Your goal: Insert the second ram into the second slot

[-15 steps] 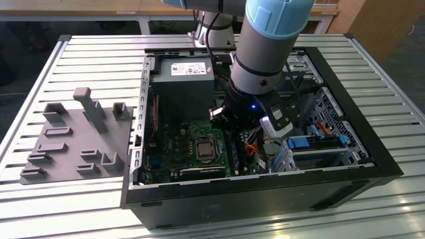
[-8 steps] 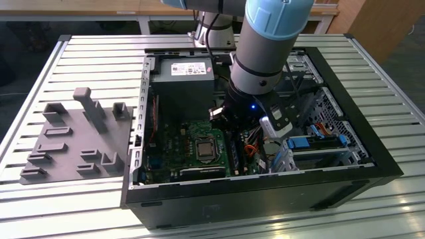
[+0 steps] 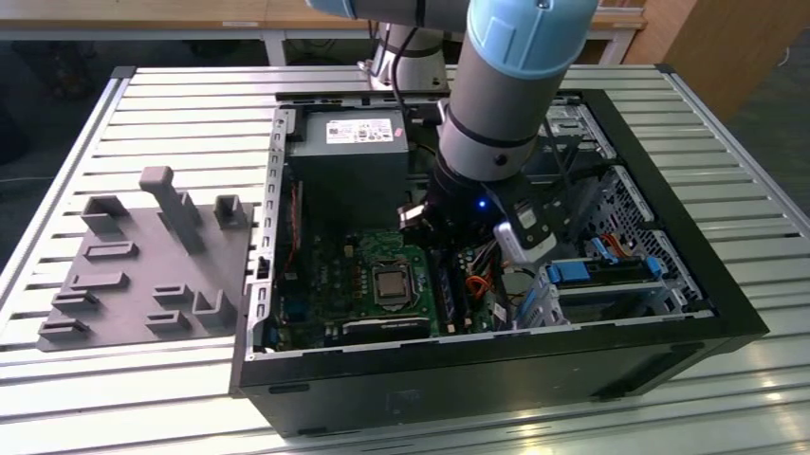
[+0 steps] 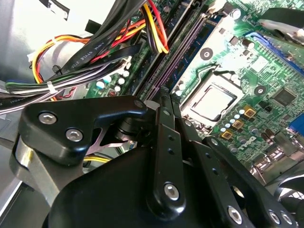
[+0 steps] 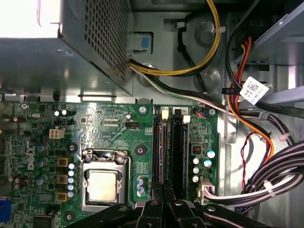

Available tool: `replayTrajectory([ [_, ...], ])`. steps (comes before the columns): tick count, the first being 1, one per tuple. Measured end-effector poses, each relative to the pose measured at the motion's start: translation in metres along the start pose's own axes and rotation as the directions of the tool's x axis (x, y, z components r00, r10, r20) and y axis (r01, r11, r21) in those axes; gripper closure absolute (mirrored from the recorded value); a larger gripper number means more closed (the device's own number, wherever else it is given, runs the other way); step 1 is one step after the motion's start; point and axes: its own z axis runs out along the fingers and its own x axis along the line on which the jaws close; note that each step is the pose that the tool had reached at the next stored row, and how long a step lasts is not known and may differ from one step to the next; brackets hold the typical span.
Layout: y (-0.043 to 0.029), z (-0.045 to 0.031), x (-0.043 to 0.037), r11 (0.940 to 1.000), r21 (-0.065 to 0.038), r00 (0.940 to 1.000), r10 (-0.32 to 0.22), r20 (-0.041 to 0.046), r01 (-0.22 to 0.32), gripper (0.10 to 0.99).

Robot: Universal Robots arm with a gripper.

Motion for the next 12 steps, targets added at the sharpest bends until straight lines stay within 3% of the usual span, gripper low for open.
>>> replayTrajectory([
  [12, -0.0003, 0.0044, -0.0002, 1.0000, 0.000, 1.0000, 0.000, -0.0005, 0.000, 0.969],
])
